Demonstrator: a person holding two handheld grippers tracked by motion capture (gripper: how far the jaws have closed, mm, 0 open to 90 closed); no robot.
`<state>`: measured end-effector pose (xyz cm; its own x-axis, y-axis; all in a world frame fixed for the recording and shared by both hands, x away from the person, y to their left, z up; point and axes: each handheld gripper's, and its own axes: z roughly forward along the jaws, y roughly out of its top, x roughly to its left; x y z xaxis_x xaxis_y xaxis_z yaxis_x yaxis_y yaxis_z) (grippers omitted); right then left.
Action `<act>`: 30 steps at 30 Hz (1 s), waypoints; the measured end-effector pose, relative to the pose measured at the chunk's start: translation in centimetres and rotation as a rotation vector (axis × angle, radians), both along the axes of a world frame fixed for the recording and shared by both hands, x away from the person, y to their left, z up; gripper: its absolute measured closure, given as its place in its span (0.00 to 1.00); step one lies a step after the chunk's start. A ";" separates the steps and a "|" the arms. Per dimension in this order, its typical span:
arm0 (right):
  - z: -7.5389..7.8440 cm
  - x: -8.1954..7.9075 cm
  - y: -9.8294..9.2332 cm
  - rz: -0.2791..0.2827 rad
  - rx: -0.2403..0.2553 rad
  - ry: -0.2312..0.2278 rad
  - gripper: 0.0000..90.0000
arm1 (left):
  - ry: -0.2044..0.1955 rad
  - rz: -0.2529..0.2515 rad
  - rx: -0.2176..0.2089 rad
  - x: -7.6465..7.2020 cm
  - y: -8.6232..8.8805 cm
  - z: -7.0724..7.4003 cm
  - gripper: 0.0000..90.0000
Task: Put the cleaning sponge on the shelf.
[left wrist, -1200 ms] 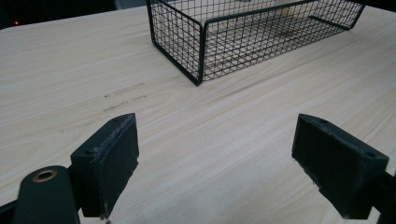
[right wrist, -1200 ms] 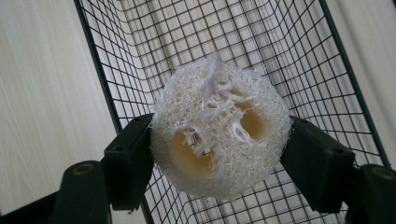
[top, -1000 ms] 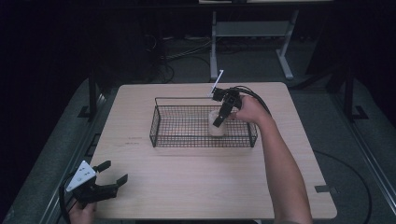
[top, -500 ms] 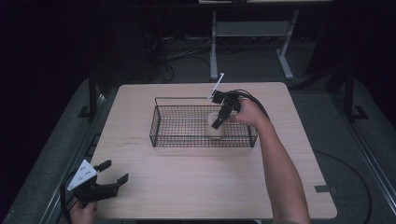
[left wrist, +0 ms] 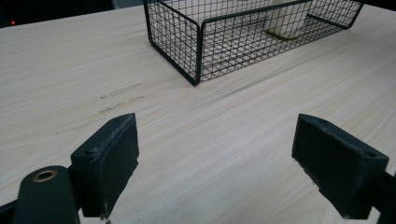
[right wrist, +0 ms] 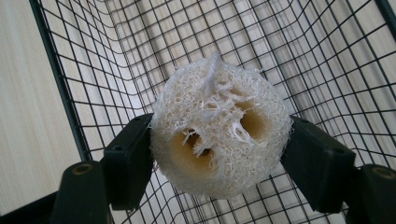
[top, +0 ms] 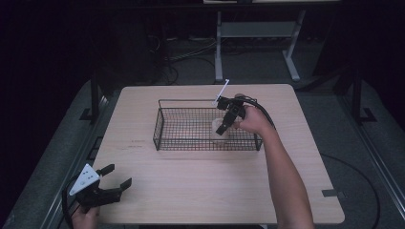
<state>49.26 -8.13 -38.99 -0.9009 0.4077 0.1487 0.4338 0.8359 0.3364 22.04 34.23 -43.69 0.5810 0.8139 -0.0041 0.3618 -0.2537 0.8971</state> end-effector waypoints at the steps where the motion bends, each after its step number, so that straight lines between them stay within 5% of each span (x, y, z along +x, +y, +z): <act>1: 0.1 0.0 0.1 0.002 -0.005 -0.004 0.31 | 0.001 0.002 -0.001 0.0 0.0 0.0 0.15; 30: 3.7 -1.8 -1.5 -0.017 0.051 -0.052 0.23 | -0.002 0.000 0.002 0.0 -0.1 0.0 0.16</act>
<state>47.49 -9.61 -35.29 -0.9011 0.4158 0.1229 0.4283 0.8097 0.4011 22.02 34.12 -43.66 0.5812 0.8137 -0.0019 0.3601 -0.2552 0.8973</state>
